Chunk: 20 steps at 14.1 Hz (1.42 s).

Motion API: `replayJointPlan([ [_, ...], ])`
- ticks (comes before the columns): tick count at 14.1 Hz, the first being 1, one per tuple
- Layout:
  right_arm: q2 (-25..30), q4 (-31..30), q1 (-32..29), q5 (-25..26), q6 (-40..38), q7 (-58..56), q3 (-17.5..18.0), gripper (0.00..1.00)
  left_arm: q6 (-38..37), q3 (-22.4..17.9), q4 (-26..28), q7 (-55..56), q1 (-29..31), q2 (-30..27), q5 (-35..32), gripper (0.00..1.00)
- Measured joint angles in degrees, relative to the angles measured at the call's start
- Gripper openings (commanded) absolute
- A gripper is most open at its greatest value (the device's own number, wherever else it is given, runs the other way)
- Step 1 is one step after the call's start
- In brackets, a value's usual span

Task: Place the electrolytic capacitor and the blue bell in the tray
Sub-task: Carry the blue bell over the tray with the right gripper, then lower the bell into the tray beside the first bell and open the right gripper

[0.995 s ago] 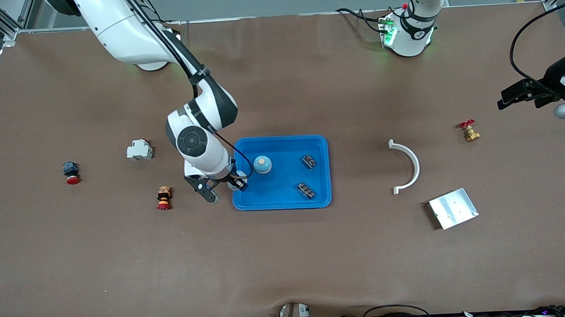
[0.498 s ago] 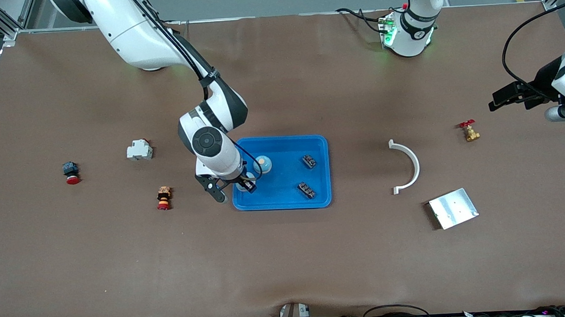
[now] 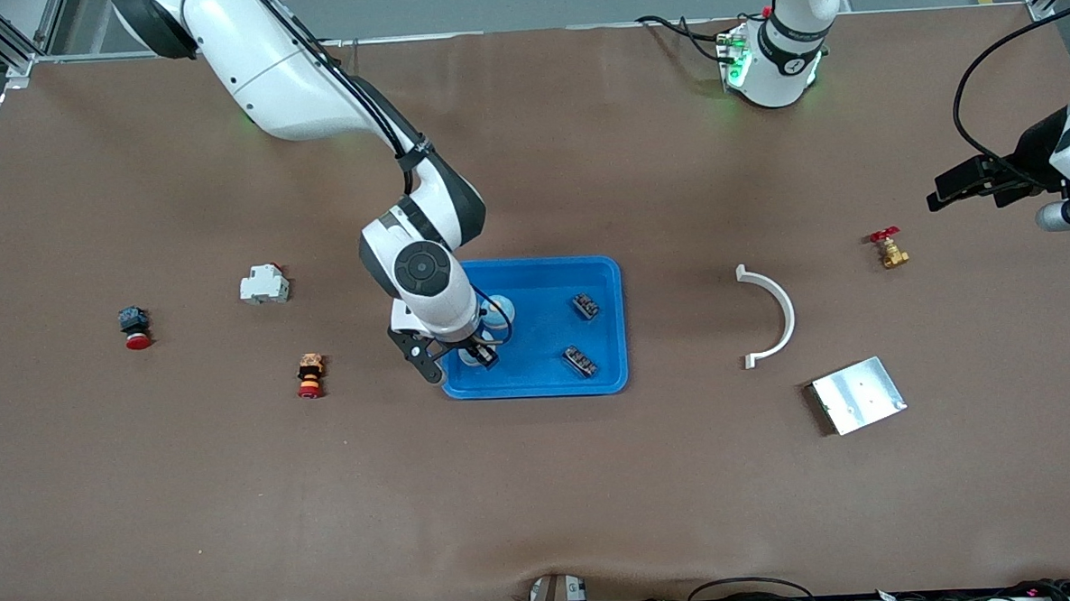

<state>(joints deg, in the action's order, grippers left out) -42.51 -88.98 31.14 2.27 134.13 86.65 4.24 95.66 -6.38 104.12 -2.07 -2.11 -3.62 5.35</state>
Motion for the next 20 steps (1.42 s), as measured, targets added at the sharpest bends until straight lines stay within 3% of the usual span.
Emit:
replayJointPlan([
  [11, -4.78, 5.56, 2.55, 0.39, 0.0, 5.6, -0.06, 0.0, 0.54, 0.71, -0.32, -0.01, 1.39, 0.64, 0.0, 1.0],
  [15, -5.13, 5.92, 3.08, 0.56, 0.0, 6.27, -0.24, 0.0, 1.08, 3.46, -5.23, 0.0, 1.6, 3.72, 0.0, 1.0],
  [20, -5.48, 5.96, 3.4, 1.03, 0.0, 6.34, -0.76, 0.0, 0.89, 3.88, -9.45, 0.0, 1.63, 6.54, 0.0, 1.0],
])
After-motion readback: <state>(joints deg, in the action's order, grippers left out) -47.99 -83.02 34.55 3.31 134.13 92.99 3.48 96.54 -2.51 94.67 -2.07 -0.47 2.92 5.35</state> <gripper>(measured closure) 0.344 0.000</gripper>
